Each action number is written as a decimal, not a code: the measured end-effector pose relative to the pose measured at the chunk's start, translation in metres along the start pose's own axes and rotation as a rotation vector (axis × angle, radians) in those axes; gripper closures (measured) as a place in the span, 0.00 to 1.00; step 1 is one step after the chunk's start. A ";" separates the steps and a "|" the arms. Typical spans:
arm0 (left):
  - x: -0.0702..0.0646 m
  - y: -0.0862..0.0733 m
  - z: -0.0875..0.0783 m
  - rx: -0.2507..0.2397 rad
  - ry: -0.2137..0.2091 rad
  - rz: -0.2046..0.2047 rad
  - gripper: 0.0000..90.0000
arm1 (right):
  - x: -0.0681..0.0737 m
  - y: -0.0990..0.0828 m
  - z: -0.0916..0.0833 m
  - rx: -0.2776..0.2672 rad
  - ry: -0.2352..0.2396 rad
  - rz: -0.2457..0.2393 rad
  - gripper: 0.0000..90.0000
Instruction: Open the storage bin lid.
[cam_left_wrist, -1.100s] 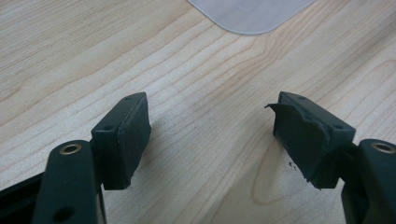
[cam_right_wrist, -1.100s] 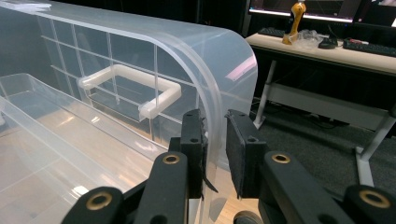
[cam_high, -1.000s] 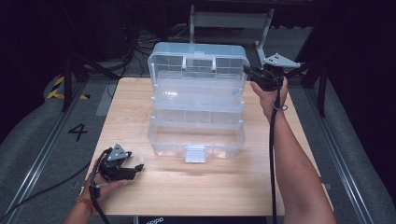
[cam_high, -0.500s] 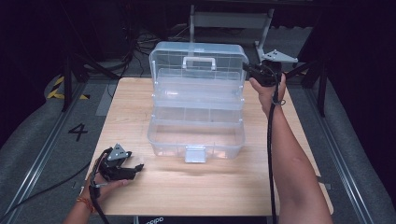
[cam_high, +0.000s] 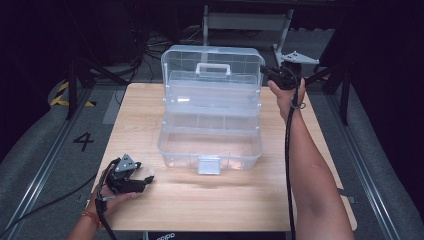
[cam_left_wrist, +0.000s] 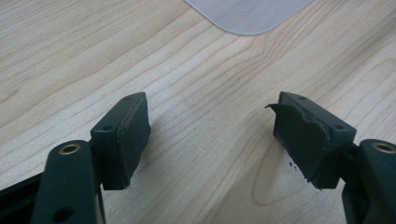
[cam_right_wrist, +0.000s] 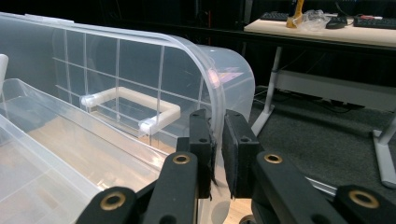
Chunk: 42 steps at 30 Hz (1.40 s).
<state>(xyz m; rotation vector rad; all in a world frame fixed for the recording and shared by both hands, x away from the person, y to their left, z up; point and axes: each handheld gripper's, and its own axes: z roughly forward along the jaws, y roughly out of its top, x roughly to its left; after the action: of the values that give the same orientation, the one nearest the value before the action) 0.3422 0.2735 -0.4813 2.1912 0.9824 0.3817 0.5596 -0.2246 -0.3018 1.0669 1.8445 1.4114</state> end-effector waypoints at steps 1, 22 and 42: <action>0.000 0.000 0.000 0.000 0.000 0.001 0.31 | -0.001 0.000 0.001 0.002 0.002 -0.002 0.92; 0.000 0.000 0.000 -0.003 -0.005 0.003 0.30 | -0.010 0.004 0.016 0.044 0.003 0.020 0.92; 0.001 0.000 0.000 0.001 0.001 0.014 0.30 | -0.015 0.005 0.032 0.090 -0.020 0.023 0.90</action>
<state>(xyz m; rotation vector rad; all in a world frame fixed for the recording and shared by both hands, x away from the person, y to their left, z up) 0.3429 0.2741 -0.4809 2.2006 0.9682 0.3893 0.5949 -0.2211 -0.3057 1.1462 1.9027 1.3365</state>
